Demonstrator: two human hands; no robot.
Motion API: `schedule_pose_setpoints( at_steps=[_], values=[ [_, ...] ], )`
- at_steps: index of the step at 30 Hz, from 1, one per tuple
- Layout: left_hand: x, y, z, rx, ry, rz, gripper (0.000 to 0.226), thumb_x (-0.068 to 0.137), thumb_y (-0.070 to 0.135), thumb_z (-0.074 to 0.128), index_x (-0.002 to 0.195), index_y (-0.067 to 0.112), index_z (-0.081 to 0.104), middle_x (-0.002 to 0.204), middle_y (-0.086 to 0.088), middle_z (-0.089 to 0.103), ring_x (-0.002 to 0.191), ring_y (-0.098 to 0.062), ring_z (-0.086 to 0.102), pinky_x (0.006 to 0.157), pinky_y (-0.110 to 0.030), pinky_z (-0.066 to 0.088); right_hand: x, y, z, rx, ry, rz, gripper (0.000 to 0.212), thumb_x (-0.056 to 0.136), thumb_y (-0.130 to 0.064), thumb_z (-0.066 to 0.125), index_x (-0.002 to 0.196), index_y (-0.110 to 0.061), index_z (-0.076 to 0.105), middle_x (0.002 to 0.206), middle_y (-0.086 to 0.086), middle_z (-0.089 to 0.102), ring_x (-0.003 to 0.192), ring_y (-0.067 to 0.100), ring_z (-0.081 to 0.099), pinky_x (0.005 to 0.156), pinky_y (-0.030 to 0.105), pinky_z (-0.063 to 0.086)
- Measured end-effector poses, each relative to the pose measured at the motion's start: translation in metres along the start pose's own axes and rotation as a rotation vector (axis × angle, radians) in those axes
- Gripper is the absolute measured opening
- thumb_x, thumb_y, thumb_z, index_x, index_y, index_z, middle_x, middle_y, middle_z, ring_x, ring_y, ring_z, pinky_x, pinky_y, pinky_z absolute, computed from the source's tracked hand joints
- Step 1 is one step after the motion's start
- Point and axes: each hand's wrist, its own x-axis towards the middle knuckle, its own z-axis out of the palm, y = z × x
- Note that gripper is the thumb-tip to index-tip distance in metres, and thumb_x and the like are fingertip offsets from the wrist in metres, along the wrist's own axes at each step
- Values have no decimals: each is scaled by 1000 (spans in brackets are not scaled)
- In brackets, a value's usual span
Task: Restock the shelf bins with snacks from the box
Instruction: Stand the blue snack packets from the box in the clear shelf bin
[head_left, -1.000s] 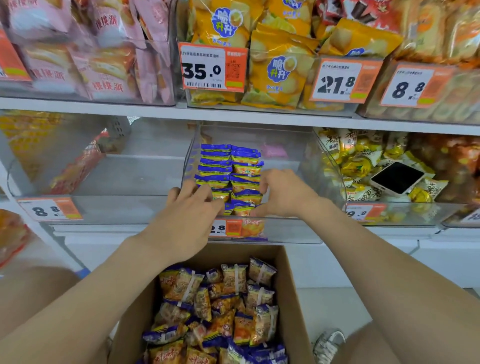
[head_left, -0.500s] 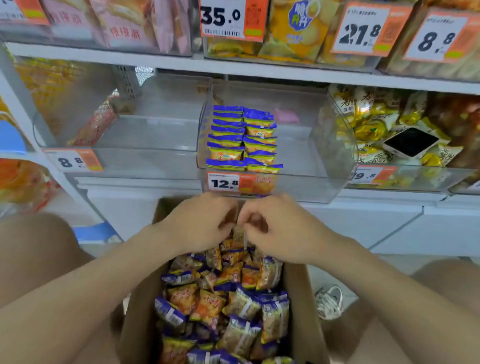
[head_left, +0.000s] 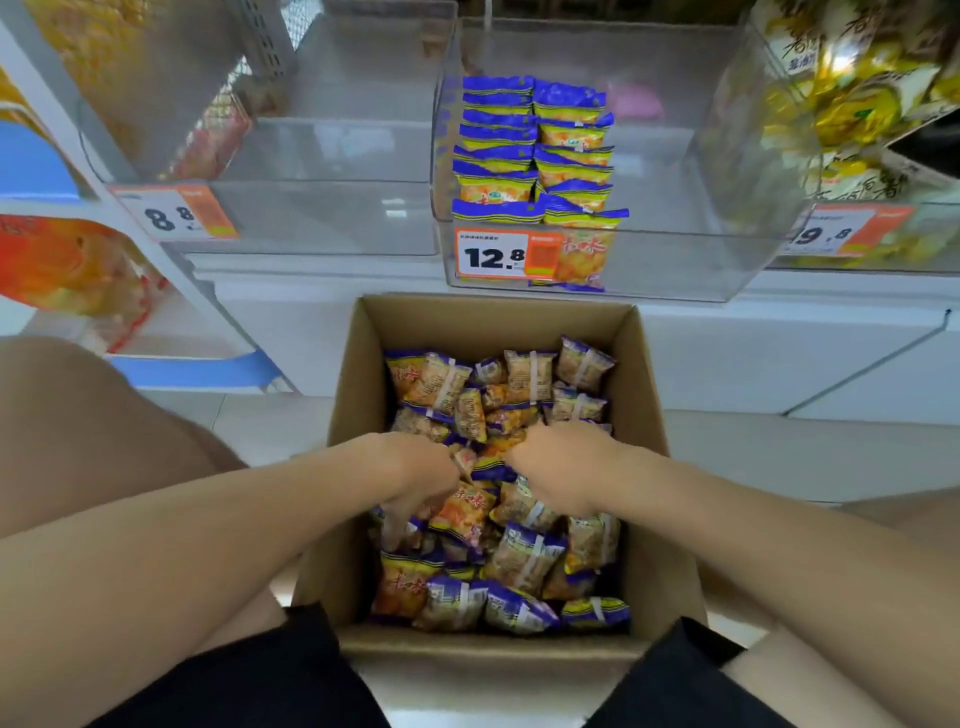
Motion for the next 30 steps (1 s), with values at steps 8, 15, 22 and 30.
schedule_pose_setpoints(
  at_steps=[8, 15, 22, 30],
  values=[
    [17, -25, 18, -229, 194, -92, 21, 98, 18, 60, 117, 10, 64, 106, -8, 67, 95, -27, 66, 82, -41, 60, 5, 3, -24, 23, 166, -51, 9, 102, -15, 52, 104, -15, 61, 83, 2, 57, 75, 24, 63, 61, 41, 58],
    [-17, -47, -27, -1085, 644, -120, 23, 108, 27, 53, 110, 12, 70, 93, -8, 70, 82, -24, 67, 68, -38, 56, -9, 31, -43, 319, 264, -55, 92, 69, -41, 95, 135, -35, 32, 132, -5, 51, 108, 19, 58, 82, 41, 54],
    [-57, -38, -61, -1802, 645, -46, 34, 108, 40, 55, 118, 12, 72, 95, -9, 78, 80, -21, 70, 74, -35, 54, -41, 54, -72, 681, 696, 12, 19, 94, -28, 77, 108, -26, 65, 96, -15, 65, 85, -1, 60, 71, 23, 43],
    [-82, -22, -79, -1714, 1031, 163, 18, 97, 19, 71, 108, 31, 78, 107, 9, 79, 107, -14, 72, 95, -42, 58, -54, 60, -93, 1350, 860, 187, 22, 98, -17, 73, 118, -18, 66, 94, -6, 73, 68, -3, 66, 62, 16, 48]
  ],
)
